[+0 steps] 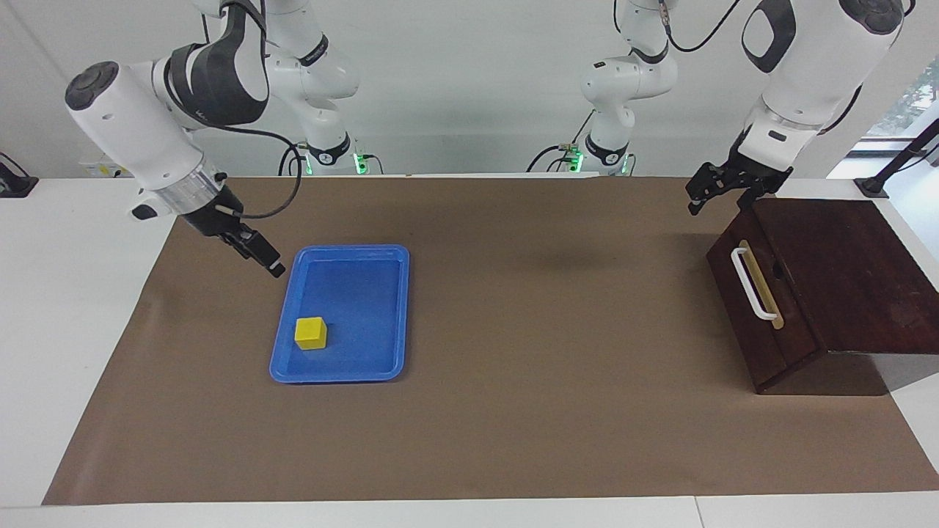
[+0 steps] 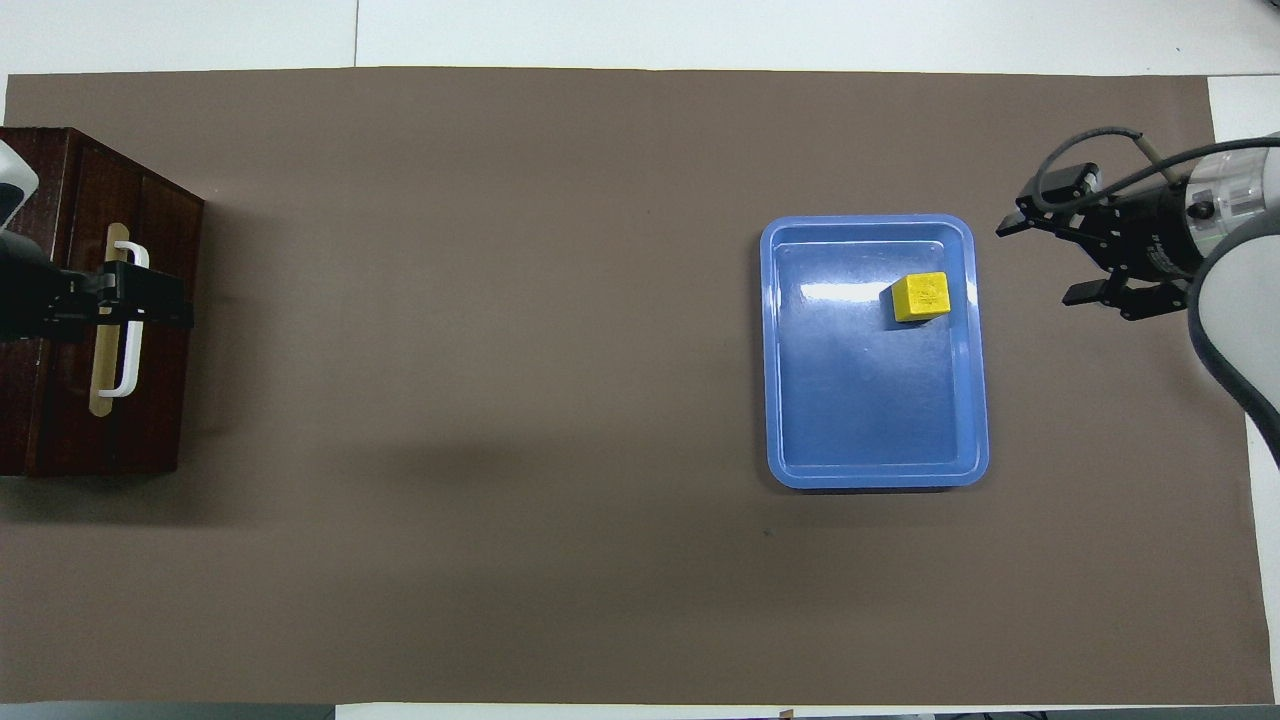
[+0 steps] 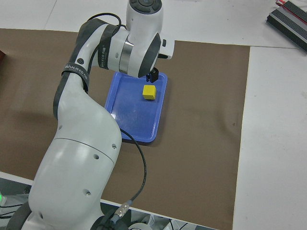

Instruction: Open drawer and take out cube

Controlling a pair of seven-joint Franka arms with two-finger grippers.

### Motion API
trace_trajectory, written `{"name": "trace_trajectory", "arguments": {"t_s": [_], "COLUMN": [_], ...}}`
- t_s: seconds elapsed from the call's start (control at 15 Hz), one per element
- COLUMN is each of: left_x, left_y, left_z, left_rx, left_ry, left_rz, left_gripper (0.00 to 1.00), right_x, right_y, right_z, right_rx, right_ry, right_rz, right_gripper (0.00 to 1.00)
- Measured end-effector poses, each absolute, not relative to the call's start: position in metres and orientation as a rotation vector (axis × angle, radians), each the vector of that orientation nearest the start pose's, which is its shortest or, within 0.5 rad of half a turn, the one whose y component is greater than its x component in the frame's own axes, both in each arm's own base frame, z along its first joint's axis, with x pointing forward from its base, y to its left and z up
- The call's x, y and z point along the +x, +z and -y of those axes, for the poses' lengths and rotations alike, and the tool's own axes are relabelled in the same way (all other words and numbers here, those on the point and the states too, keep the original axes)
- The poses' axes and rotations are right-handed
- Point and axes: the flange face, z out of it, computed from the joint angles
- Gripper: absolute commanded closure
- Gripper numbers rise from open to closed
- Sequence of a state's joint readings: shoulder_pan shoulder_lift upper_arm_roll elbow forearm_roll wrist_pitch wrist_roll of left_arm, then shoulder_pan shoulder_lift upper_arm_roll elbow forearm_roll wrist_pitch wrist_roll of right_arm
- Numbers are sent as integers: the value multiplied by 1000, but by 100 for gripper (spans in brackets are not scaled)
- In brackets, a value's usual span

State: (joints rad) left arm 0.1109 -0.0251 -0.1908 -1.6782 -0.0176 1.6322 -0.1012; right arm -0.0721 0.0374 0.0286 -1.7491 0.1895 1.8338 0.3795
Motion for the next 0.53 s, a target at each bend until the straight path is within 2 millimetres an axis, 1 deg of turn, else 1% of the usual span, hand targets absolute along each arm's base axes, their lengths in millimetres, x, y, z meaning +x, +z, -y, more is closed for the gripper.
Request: {"name": "trace_trajectory", "arguments": {"t_s": [0.2, 0.4, 0.47, 0.53], "left_x": [557, 556, 555, 555], "left_y": [585, 582, 581, 581], "left_z": [44, 46, 46, 47], "left_rx": [-3153, -3152, -3151, -3151], "left_ry": [58, 84, 93, 100], "left_rz": [22, 8, 0, -23], "left_gripper": [0, 0, 0, 0], "right_x": [554, 527, 520, 517], "right_y": [577, 617, 629, 639], "right_z": [19, 24, 26, 26], "right_rx": [-3070, -3173, -3180, -3177], "right_ry": [-51, 76, 126, 159], "right_rz": [-327, 5, 79, 116], "right_gripper": [0, 0, 0, 0]}}
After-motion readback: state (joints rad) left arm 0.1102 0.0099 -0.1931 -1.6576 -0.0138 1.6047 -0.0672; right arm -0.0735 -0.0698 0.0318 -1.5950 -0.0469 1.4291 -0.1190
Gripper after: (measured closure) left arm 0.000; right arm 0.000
